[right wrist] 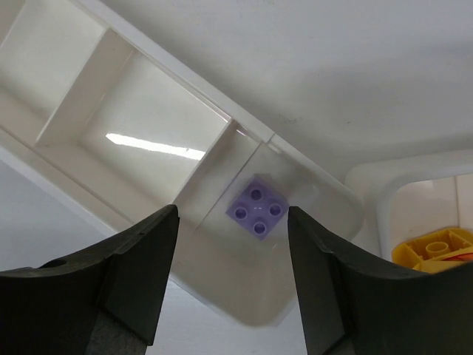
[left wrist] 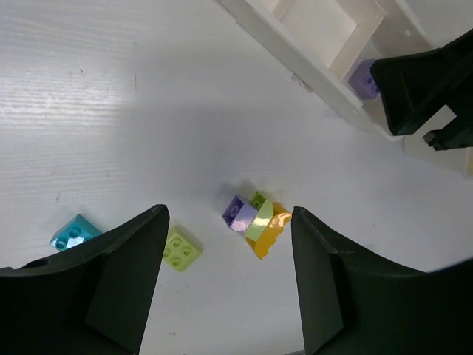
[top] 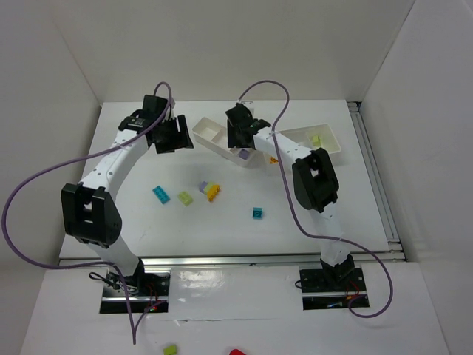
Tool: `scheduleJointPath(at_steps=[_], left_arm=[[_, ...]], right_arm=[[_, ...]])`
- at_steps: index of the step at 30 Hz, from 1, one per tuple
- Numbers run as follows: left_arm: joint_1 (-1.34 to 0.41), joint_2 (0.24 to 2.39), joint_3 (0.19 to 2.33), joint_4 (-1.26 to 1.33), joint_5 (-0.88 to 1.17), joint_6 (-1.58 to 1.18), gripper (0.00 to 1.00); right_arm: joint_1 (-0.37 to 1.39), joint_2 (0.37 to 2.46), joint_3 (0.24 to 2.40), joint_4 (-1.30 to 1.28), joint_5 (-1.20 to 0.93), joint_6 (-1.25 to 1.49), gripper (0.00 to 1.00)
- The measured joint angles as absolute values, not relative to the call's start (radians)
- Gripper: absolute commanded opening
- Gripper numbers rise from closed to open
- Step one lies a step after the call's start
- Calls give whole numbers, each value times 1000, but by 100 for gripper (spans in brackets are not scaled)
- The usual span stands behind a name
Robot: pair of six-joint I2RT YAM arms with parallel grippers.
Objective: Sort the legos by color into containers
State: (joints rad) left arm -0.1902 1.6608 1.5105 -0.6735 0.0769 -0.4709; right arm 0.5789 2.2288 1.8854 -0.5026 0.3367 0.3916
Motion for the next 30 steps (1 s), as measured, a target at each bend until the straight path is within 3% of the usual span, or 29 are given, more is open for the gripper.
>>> scheduleJointPath(at_steps=[9,16,20,30], left_arm=[[-190,1773,1638,-670,76,-504,78],[-190,1970,1781,-661,68,-549,81],[-192,2096,1901,-661,26,-581,81],[-199,2389,2306,-661,-113,-602,81]], right_arm=[[581,2194,1850,-496,320,391,70],[595,2079,1787,-492,280,372,86],[609,1985,1734,-498,282,368,90],[606,1860,1690,-518,330,351,92]])
